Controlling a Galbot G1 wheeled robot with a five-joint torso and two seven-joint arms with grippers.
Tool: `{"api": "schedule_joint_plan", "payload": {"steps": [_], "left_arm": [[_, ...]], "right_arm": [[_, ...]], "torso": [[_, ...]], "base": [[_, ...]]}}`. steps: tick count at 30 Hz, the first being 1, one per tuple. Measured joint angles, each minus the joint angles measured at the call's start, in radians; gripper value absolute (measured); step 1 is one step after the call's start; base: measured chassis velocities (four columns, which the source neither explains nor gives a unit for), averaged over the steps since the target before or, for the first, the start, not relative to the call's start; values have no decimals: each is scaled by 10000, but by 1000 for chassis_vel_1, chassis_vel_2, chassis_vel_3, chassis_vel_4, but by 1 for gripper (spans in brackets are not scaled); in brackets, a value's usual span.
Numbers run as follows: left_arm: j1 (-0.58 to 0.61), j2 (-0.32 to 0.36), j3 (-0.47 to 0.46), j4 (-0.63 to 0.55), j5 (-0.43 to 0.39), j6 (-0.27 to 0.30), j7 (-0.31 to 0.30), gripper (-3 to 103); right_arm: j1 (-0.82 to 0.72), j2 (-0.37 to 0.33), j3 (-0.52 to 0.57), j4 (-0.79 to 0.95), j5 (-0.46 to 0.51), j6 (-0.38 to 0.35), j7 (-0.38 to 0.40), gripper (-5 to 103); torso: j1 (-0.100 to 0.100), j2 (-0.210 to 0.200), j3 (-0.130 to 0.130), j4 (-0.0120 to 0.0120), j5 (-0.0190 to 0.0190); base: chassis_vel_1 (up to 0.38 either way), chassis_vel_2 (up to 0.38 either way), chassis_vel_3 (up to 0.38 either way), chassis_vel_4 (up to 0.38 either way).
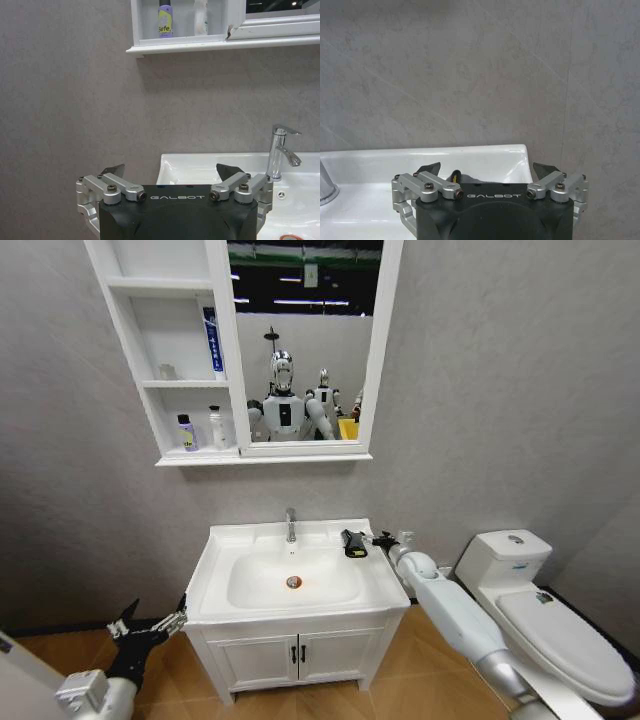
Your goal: Move facial cleanser and shampoo from washbasin to cabinet, then wipe washbasin with towel.
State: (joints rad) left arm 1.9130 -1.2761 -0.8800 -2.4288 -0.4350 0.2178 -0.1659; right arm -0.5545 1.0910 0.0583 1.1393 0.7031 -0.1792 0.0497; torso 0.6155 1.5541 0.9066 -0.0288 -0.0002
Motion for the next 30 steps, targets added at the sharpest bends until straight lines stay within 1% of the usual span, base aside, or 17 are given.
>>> {"api": "schedule_joint_plan", "payload": {"steps": [1,4,8,15,25,27,29,30], "left_arm": [[0,1,0,0,0,0,0,100],[0,3,0,0,0,0,0,100],[0,3,1,1,-1,0,0,100],[1,4,2,1,-1,0,0,100],[0,5,2,1,-2,0,-1,100],[1,5,2,1,-2,0,-1,100],[1,5,2,2,-2,0,-2,100],[1,5,2,2,-2,0,-2,100]], "right_arm": [[-98,-23,62,165,-45,124,-8,100],[-248,-90,207,375,-258,131,-58,100],[-411,-143,263,656,-314,-13,-34,100],[-642,-205,336,1078,-317,-60,30,100],[-1122,-360,371,1814,-430,-9,426,100],[-986,-296,270,1691,-443,-255,562,100],[-756,-224,153,1422,-169,-620,650,100],[-756,-224,153,1422,-169,-620,650,100]], "torso": [[-1,1,-1,-1,1],[-2,2,-1,-3,-1],[-3,2,-1,-1,2],[-4,3,-2,0,1],[9,-1,2,1,2],[2,0,0,-1,2],[-6,2,-3,0,0],[-6,2,-3,0,0]], "base": [[0,0,0,0],[0,0,0,0],[0,0,0,0],[-15,12,18,-7],[-75,85,80,-74],[0,0,0,0],[0,0,0,0],[0,0,0,0]]}}
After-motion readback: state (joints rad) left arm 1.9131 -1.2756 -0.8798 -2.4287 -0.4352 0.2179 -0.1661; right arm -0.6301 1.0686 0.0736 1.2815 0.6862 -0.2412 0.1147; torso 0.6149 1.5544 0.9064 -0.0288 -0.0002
